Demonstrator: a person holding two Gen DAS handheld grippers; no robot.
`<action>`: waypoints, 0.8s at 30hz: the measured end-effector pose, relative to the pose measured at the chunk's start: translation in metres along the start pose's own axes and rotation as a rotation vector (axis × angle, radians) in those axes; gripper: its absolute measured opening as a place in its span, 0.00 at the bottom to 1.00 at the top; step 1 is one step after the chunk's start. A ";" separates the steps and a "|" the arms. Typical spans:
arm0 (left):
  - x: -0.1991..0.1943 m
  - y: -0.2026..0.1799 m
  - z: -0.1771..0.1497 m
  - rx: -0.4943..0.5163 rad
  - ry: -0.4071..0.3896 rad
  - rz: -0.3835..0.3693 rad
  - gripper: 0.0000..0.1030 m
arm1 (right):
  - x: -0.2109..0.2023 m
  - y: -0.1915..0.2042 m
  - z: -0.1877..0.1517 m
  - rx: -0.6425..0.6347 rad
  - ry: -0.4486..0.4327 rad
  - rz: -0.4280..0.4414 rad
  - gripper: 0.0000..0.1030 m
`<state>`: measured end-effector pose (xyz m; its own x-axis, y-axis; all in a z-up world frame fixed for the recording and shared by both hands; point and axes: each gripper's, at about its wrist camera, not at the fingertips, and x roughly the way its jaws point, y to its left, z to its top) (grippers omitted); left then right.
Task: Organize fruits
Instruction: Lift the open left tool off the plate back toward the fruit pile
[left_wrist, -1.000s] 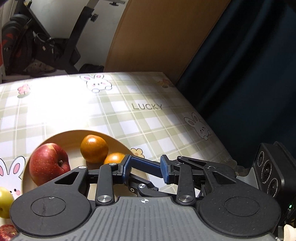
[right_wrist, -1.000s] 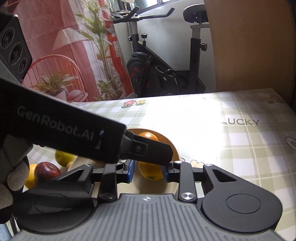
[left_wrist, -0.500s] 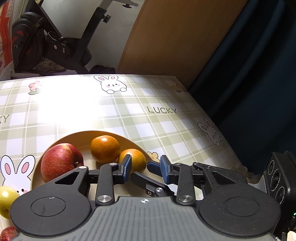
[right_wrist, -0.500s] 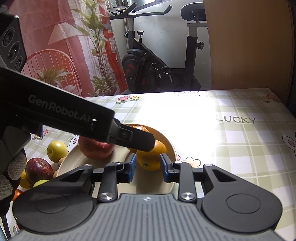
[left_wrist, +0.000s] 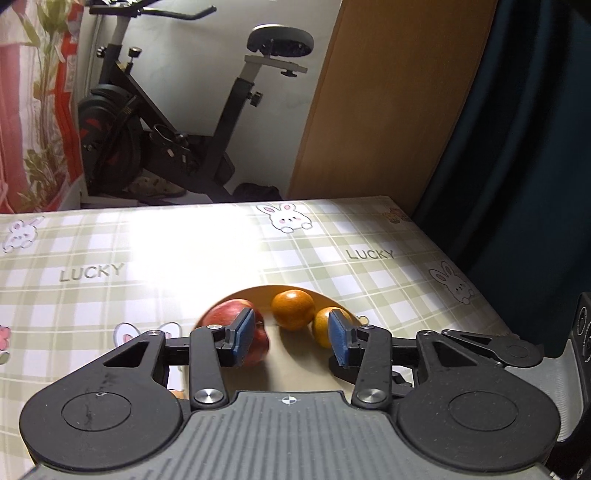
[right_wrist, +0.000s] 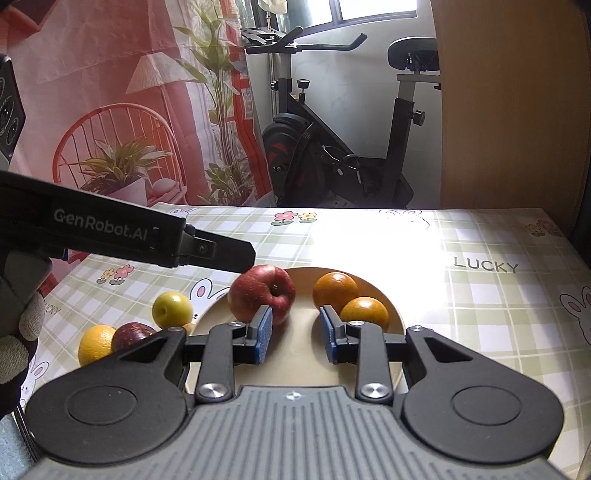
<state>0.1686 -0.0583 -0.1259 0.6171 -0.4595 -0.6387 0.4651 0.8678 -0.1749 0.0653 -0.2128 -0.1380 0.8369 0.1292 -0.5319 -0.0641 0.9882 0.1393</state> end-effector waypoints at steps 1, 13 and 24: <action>-0.007 0.001 -0.001 0.012 -0.014 0.018 0.45 | -0.002 0.005 0.001 -0.003 -0.004 0.003 0.31; -0.082 0.036 -0.020 -0.018 -0.133 0.174 0.57 | -0.026 0.053 -0.004 0.013 -0.052 0.074 0.32; -0.122 0.054 -0.047 -0.064 -0.171 0.258 0.63 | -0.030 0.072 -0.019 0.009 -0.033 0.107 0.36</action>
<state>0.0888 0.0533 -0.0927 0.8096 -0.2433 -0.5341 0.2417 0.9675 -0.0743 0.0253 -0.1436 -0.1281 0.8430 0.2313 -0.4857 -0.1495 0.9680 0.2014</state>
